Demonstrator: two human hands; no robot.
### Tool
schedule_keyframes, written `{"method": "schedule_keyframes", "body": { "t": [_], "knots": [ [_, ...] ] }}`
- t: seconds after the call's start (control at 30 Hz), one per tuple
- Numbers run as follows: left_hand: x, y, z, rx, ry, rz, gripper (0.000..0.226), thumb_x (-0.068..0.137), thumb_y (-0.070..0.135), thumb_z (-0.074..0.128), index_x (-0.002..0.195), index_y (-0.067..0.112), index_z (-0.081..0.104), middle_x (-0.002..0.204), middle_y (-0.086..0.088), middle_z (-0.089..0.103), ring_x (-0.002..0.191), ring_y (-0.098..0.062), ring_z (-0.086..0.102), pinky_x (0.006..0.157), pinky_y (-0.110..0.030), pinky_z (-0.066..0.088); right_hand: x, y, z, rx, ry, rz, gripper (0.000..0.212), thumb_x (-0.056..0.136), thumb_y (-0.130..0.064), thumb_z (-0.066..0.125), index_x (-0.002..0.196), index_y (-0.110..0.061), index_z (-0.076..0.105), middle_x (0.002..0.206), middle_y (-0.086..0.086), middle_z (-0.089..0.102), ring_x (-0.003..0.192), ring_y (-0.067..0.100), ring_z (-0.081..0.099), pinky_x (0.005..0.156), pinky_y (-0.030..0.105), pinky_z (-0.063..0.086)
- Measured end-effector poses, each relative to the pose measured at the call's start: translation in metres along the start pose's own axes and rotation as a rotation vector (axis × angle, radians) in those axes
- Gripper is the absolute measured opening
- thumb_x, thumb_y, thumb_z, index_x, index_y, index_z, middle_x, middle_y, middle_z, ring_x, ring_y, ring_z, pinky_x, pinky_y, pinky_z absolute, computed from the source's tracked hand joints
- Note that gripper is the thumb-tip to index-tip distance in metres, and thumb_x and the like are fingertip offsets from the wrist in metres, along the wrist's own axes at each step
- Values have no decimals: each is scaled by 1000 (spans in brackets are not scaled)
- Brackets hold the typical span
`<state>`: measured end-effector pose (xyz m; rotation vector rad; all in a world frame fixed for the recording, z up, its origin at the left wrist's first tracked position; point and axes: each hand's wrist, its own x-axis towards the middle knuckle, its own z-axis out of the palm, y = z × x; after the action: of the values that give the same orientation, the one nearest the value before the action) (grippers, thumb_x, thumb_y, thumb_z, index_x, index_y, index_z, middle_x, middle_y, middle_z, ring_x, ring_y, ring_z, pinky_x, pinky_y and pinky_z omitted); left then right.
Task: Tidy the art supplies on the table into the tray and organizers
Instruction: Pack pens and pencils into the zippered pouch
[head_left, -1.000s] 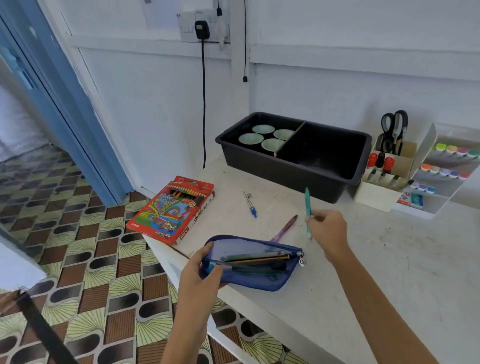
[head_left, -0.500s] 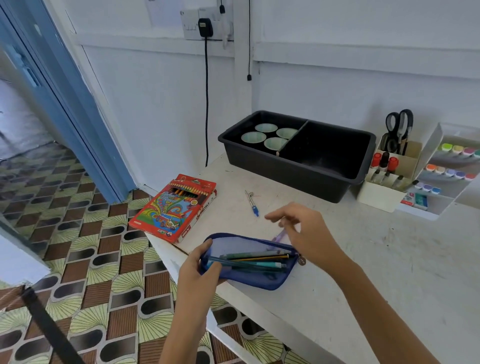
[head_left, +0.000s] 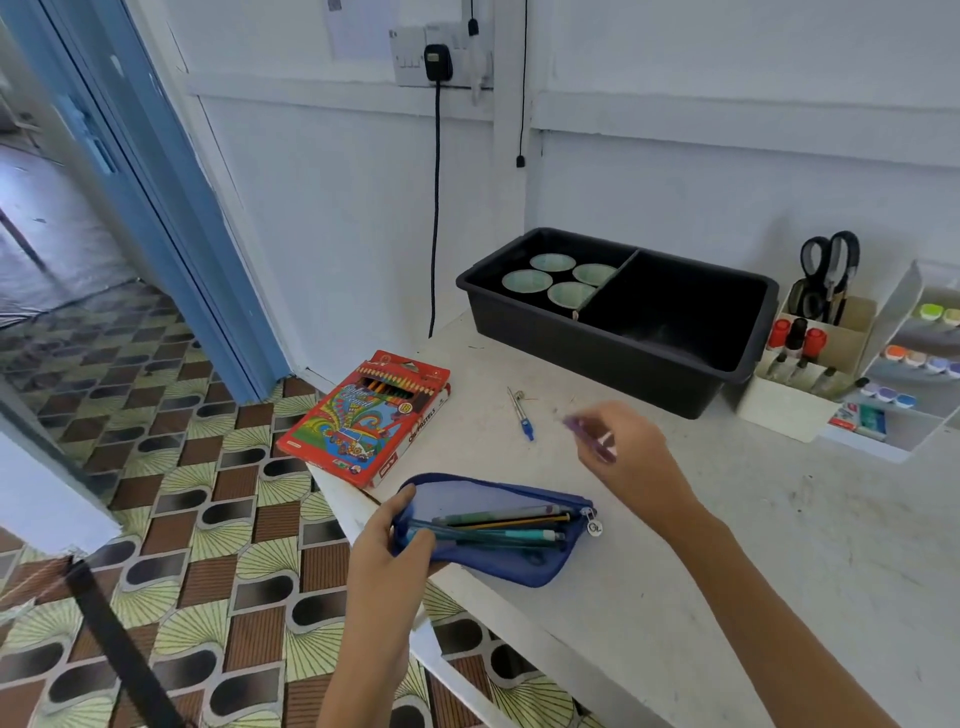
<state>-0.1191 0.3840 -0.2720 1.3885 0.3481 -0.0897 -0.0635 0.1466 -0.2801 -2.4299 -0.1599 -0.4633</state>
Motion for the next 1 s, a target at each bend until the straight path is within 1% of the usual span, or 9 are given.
{"method": "schedule_keyframes", "body": {
  "t": [0.13,0.3,0.43,0.5,0.57,0.63,0.73,0.9,1.0],
  "knots": [
    [4,-2,8,-11,13,6,46,91,-10,46,132,12,48,120,-4,52,95,-17,58,64,-23,58,4,-49,-38,396,301,-30,65,78,3,68,128,-26,39,86,2,59,73,11,64,67,18,55],
    [10,-8,23,-7,14,43,46,92,-7,47,133,14,47,125,-4,49,109,-21,55,72,-27,54,-4,-72,-27,701,201,95,37,82,-2,67,113,-12,52,88,4,67,77,17,71,72,32,59],
    [18,-8,27,-2,7,55,49,91,-8,49,135,13,45,128,-3,47,114,-24,53,73,-27,56,-11,-51,9,432,50,148,16,81,-22,70,96,-19,66,91,-1,71,84,14,68,72,25,57],
    [21,-7,25,0,1,45,49,91,-8,49,135,14,46,129,-5,47,115,-25,52,76,-30,55,-10,-37,23,72,88,51,15,76,-28,75,89,-20,74,99,0,69,93,18,59,71,20,42],
    [25,-6,24,-3,-5,33,49,91,-8,49,134,14,46,129,-6,48,114,-26,53,78,-33,55,-6,-28,29,-81,145,33,15,76,-32,75,85,-20,76,105,-6,64,100,13,46,76,27,30],
    [27,-4,22,-10,-7,23,48,91,-8,49,133,15,47,128,-5,48,114,-25,53,79,-34,55,4,-26,25,38,121,151,19,83,-34,68,90,-18,74,102,-10,58,98,9,46,78,26,35],
    [29,-1,19,-7,3,26,47,91,-8,48,132,14,48,128,-5,49,114,-26,53,81,-37,54,33,-17,25,211,45,355,21,90,-29,61,99,-13,70,98,1,67,83,8,56,70,15,42],
    [35,3,8,11,4,25,46,90,-10,49,130,13,51,123,-4,52,111,-27,55,73,-32,56,67,8,54,145,-214,530,32,84,-29,70,107,-8,69,105,10,69,87,16,59,76,25,45],
    [37,4,5,44,7,19,47,90,-10,50,129,16,52,123,-3,51,112,-26,54,74,-31,57,73,14,69,46,-208,531,37,76,-36,76,104,-12,70,102,5,69,91,18,62,79,31,51]
  ]
}}
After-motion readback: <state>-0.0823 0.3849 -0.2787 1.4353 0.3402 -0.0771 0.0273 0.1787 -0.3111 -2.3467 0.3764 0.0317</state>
